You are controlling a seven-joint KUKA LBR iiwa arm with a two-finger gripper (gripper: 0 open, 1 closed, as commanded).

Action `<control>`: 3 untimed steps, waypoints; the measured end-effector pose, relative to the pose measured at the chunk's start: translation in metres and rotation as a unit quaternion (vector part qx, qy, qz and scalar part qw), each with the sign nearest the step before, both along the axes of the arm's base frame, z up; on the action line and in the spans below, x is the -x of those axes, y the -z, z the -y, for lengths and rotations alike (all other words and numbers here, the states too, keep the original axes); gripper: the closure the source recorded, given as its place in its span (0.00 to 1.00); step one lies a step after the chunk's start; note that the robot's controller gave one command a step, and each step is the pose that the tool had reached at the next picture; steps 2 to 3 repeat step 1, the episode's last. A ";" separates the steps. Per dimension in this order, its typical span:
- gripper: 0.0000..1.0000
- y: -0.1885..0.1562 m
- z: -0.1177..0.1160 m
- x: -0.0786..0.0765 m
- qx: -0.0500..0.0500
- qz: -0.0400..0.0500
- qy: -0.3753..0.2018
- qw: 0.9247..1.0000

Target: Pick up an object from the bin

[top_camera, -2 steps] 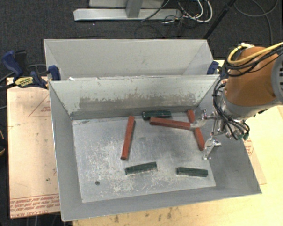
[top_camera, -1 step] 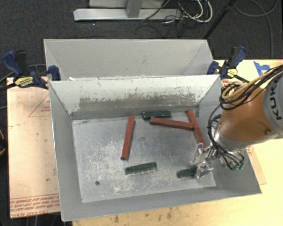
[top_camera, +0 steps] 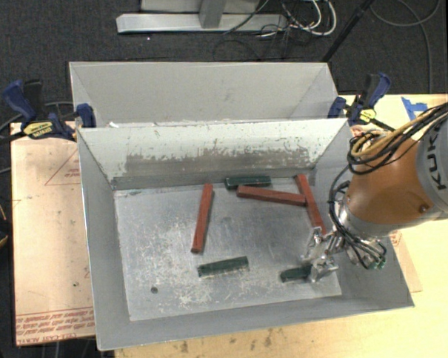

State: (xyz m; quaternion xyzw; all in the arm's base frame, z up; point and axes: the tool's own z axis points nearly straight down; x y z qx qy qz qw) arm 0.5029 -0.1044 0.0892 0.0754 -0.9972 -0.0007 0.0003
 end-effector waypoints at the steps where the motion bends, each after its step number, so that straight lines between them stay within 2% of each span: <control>1: 1.00 -0.153 -0.013 -0.007 0.001 0.003 -0.023 1.000; 3: 1.00 -0.153 -0.013 -0.007 0.001 0.003 -0.023 1.000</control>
Offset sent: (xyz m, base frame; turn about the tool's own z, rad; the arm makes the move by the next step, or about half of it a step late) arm 0.0000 0.0000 0.0000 0.0000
